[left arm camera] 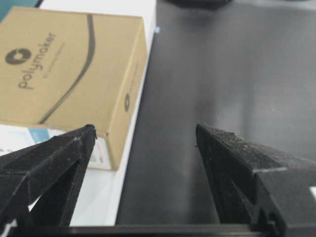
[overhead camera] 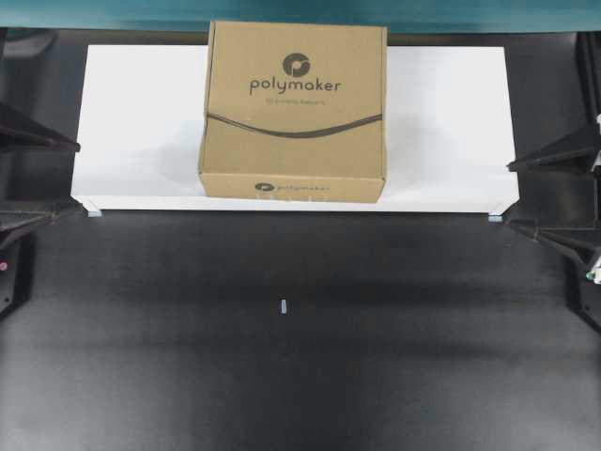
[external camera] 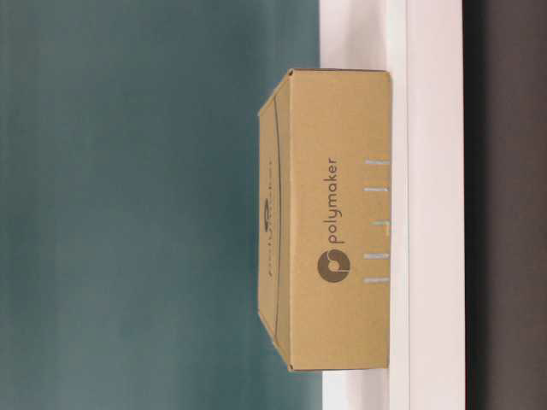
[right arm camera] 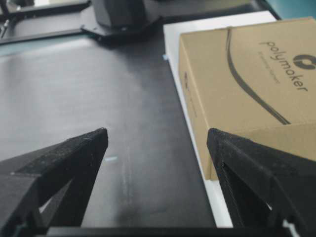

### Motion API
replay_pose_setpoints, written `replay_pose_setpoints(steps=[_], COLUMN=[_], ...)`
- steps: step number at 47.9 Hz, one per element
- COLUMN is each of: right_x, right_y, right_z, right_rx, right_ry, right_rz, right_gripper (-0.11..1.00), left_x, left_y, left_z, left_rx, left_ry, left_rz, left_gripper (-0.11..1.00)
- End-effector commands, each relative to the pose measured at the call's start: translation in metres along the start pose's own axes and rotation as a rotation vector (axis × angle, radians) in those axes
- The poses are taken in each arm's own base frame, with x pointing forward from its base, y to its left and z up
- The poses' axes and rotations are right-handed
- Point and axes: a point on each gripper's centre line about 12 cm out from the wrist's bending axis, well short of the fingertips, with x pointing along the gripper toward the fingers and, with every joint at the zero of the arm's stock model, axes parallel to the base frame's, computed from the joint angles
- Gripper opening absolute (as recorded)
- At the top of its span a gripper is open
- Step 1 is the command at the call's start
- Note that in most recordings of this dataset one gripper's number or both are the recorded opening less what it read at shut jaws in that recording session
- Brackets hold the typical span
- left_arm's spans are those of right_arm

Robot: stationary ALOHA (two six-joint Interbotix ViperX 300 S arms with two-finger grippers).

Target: Place the cardboard box on the stand after clamping it between your arms.

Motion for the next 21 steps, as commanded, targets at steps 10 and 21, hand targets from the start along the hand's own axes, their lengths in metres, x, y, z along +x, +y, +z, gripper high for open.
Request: replay_pose_setpoints(steps=[10,21], right_x=[0.001,0.003], right_y=[0.004,0.003], right_z=[0.0,-0.007], right_rx=[0.008,0.008], right_ry=[-0.001,0.008], right_rz=[0.022,0.018], right_gripper=[0.78,0.78], left_x=[0.002,0.004], left_y=[0.0,0.002], left_z=[0.001,-0.006], left_rx=[0.001,-0.002], left_ry=[0.003,0.022], left_rz=[0.002,0.01], left_gripper=[0.8,0.8])
